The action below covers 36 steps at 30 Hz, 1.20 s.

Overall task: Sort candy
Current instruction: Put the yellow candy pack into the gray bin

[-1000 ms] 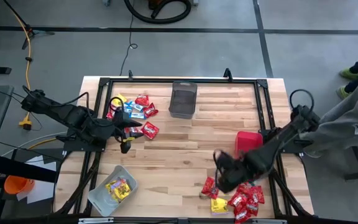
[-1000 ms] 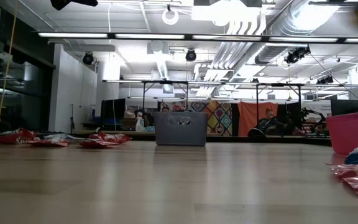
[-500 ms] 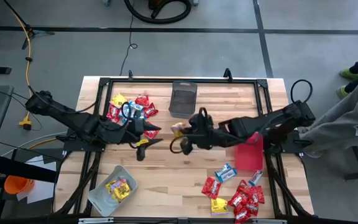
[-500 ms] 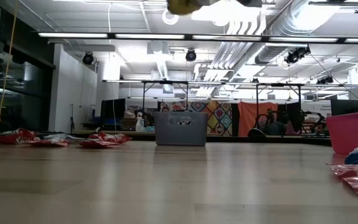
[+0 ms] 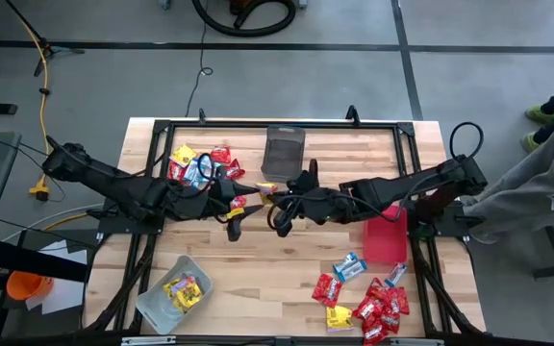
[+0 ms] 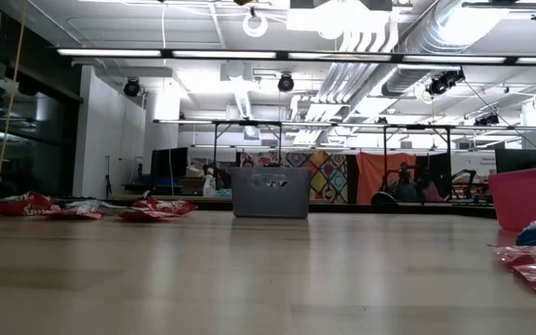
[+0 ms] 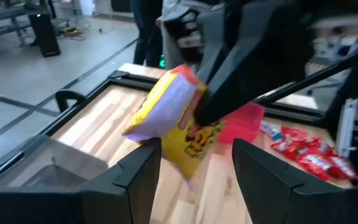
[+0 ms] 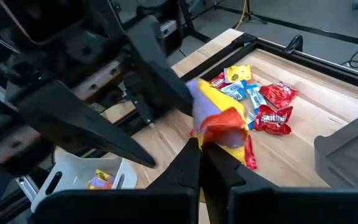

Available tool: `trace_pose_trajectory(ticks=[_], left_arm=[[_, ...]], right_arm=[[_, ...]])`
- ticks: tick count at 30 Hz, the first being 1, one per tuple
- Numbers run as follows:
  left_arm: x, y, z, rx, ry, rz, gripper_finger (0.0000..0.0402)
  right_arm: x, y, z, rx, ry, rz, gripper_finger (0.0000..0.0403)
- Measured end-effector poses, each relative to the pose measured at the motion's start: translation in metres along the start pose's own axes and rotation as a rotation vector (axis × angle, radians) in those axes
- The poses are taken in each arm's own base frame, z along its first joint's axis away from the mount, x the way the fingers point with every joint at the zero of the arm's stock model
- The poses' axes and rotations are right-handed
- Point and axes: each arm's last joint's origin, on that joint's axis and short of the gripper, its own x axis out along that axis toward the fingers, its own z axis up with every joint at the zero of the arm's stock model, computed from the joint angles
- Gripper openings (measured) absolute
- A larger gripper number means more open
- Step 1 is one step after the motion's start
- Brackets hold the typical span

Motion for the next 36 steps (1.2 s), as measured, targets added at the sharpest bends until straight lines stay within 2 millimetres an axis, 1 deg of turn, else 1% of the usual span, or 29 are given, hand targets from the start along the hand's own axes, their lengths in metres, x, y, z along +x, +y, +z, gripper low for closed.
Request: trace_pose_trajectory(ticks=[8,14,16,18,20,24,25,26,29,33,36], left_arm=[[0.0,0.002,0.001,-0.01,0.0,-0.007,0.0188],[0.0,-0.002,0.005,-0.044,-0.015,-0.133,0.0188],[0.0,-0.002,0.005,-0.034,-0.017,-0.142,0.0181],[0.0,-0.002,0.005,-0.024,-0.018,-0.143,0.0162],[0.0,-0.002,0.005,-0.024,-0.018,-0.144,0.013],[0.0,-0.003,0.005,-0.023,-0.014,-0.146,0.0042],[0.0,-0.003,0.005,-0.024,-0.011,-0.148,0.0023],[0.0,-0.003,0.005,-0.024,-0.009,-0.148,0.0015],[0.0,-0.002,0.005,-0.024,-0.01,-0.143,0.0018],[-0.007,0.003,0.003,0.001,0.034,-0.131,0.0009],[-0.022,0.014,0.001,-0.003,0.104,-0.113,0.0004]], right_arm=[[-0.006,0.009,-0.007,-0.026,0.006,0.029,0.0],[-0.006,0.012,-0.003,-0.053,-0.02,0.064,0.0],[-0.007,0.014,-0.001,-0.067,-0.033,0.086,0.0],[-0.007,0.015,0.0,-0.081,-0.043,0.098,0.0],[-0.007,0.015,0.0,-0.089,-0.042,0.102,0.0],[-0.007,0.014,-0.001,-0.098,-0.024,0.106,0.0005],[-0.007,0.014,-0.002,-0.101,-0.02,0.104,0.0012],[-0.007,0.014,-0.002,-0.102,-0.019,0.102,0.0021],[-0.009,0.013,-0.001,-0.109,-0.031,0.085,0.0063],[-0.018,0.008,0.003,-0.124,-0.039,0.035,0.014],[-0.031,0.001,0.009,-0.136,-0.021,0.004,0.0196]])
